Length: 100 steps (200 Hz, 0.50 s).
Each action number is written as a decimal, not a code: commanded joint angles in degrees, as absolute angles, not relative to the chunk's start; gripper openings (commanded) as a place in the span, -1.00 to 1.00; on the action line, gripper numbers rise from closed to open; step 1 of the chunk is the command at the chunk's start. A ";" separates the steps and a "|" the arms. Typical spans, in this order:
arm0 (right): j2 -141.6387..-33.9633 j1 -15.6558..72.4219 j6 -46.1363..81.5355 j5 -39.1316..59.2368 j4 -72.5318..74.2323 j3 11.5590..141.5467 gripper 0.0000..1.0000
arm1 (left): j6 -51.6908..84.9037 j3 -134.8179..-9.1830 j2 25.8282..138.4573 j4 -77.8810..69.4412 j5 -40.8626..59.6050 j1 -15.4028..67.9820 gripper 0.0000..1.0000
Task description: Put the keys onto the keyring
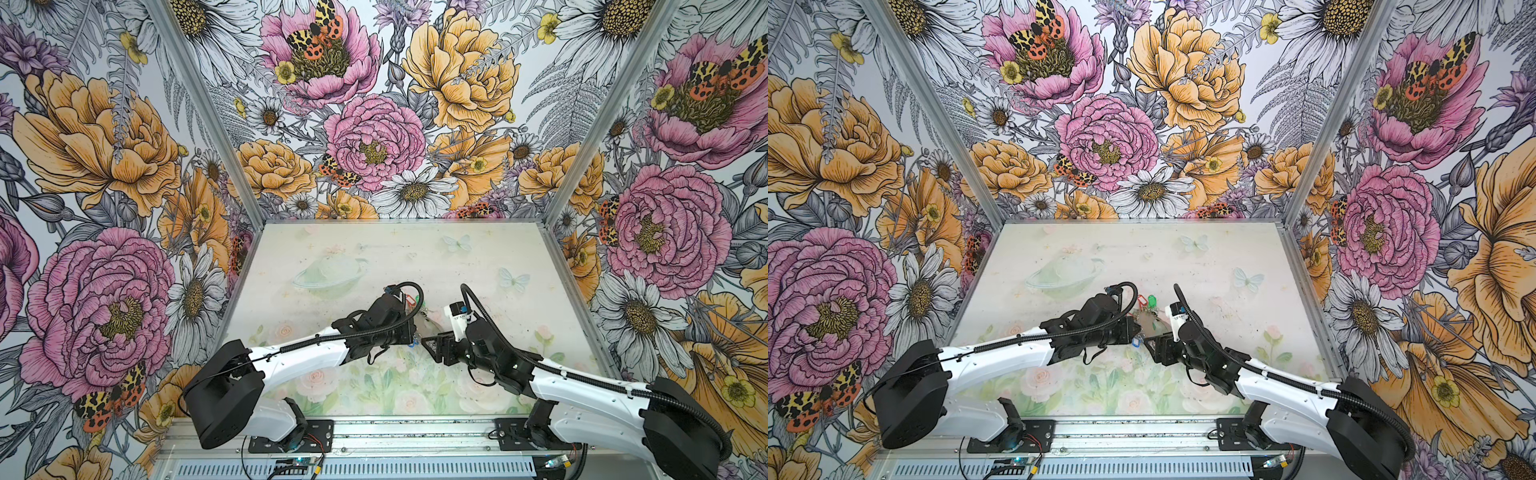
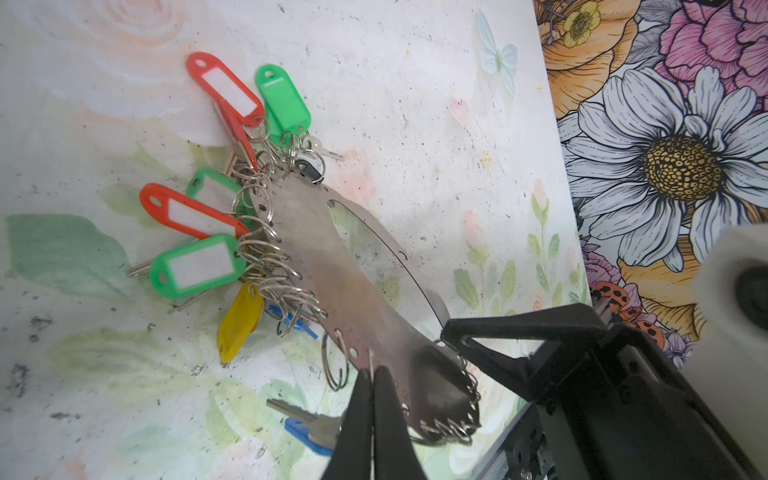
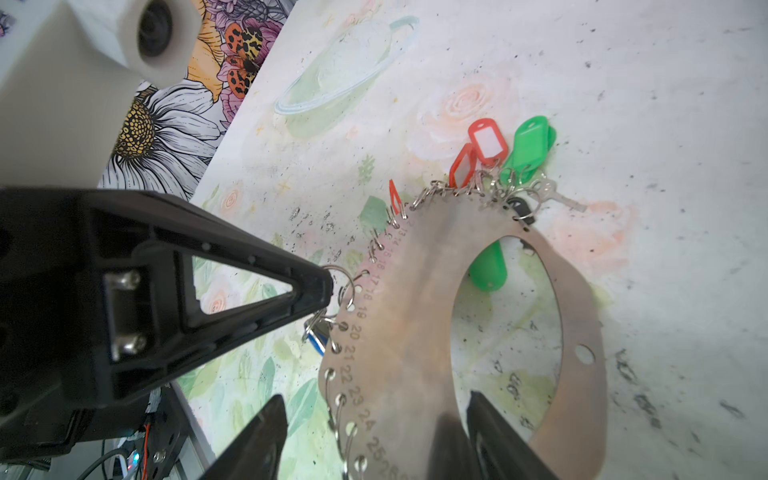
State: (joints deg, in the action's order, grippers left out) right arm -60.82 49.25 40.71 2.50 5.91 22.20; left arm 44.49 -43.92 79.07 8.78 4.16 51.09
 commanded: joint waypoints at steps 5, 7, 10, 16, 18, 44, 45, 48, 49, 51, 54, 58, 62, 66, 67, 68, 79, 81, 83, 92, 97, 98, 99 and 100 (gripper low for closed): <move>-61.17 50.10 36.20 -3.57 3.51 25.77 0.60 | 45.75 -45.46 78.02 6.07 6.35 50.71 -1.00; -61.17 50.16 36.03 -3.73 3.51 25.84 0.62 | 45.76 -45.49 78.04 6.13 6.40 50.71 -1.00; -61.25 50.17 35.66 -4.04 3.55 25.84 0.63 | 45.79 -45.52 78.05 6.14 6.41 50.70 -1.00; -61.41 50.14 35.31 -4.63 3.73 25.86 0.67 | 45.77 -45.57 78.05 6.07 6.50 50.72 -1.00; -61.50 50.11 35.08 -4.89 3.77 25.85 0.68 | 45.85 -45.54 78.05 6.02 6.55 50.74 -1.00; -62.98 50.16 33.24 -5.30 4.47 26.45 0.74 | 45.96 -45.73 77.96 6.01 6.85 50.76 -1.00; -63.04 50.13 33.14 -5.29 4.56 26.54 0.74 | 45.97 -45.72 77.96 6.00 6.85 50.74 -1.00; -63.26 50.11 32.94 -5.11 4.82 26.59 0.74 | 46.03 -45.85 77.96 6.03 6.87 50.72 -1.00; -63.36 50.10 32.86 -5.06 4.92 26.61 0.74 | 46.04 -45.82 77.96 6.05 6.90 50.71 -1.00; -63.50 50.10 32.76 -4.91 5.05 26.63 0.74 | 46.12 -45.82 77.96 6.06 6.98 50.74 -1.00; -63.74 50.15 32.66 -4.66 5.32 26.67 0.74 | 46.18 -45.85 77.96 5.98 7.02 50.72 -1.00; -64.09 50.11 32.50 -4.42 5.58 26.72 0.75 | 46.23 -45.88 77.90 5.86 7.12 50.76 -1.00; -64.42 50.15 32.40 -4.28 5.91 26.72 0.75 | 46.27 -45.81 77.88 5.76 7.20 50.73 -1.00; -64.67 50.17 32.20 -4.00 6.24 26.80 0.75 | 46.39 -45.83 77.87 5.75 7.28 50.72 -1.00; -64.76 50.13 32.19 -3.93 6.28 26.80 0.75 | 46.40 -45.81 77.83 5.77 7.29 50.72 -1.00; -64.86 50.07 32.18 -3.86 6.35 26.81 0.75 | 46.40 -45.80 77.81 5.74 7.29 50.76 -1.00; -65.46 50.10 31.78 -3.41 7.07 26.77 0.75 | 46.49 -45.83 77.71 5.71 7.21 50.71 -1.00; -65.54 50.10 31.68 -3.29 7.33 26.73 0.75 | 46.49 -45.85 77.70 5.67 7.21 50.71 -1.00; -65.63 50.10 31.54 -3.15 7.52 26.72 0.75 | 46.49 -45.87 77.70 5.70 7.21 50.71 -1.00; -65.79 50.25 30.92 -2.79 8.45 26.55 0.75 | 46.57 -45.88 77.70 5.66 7.29 50.71 -1.00; -65.83 50.28 30.67 -2.88 8.86 26.46 0.76 | 46.60 -45.85 77.71 5.71 7.34 50.71 -1.00; -65.83 50.28 30.67 -2.89 8.91 26.46 0.76 | 46.64 -45.87 77.70 5.67 7.36 50.67 -1.00; -65.83 50.27 30.67 -2.85 8.98 26.46 0.76 | 46.65 -45.87 77.70 5.69 7.37 50.69 -1.00; -65.79 50.27 30.58 -2.88 8.97 26.41 0.76 | 46.66 -45.88 77.70 5.66 7.38 50.75 -1.00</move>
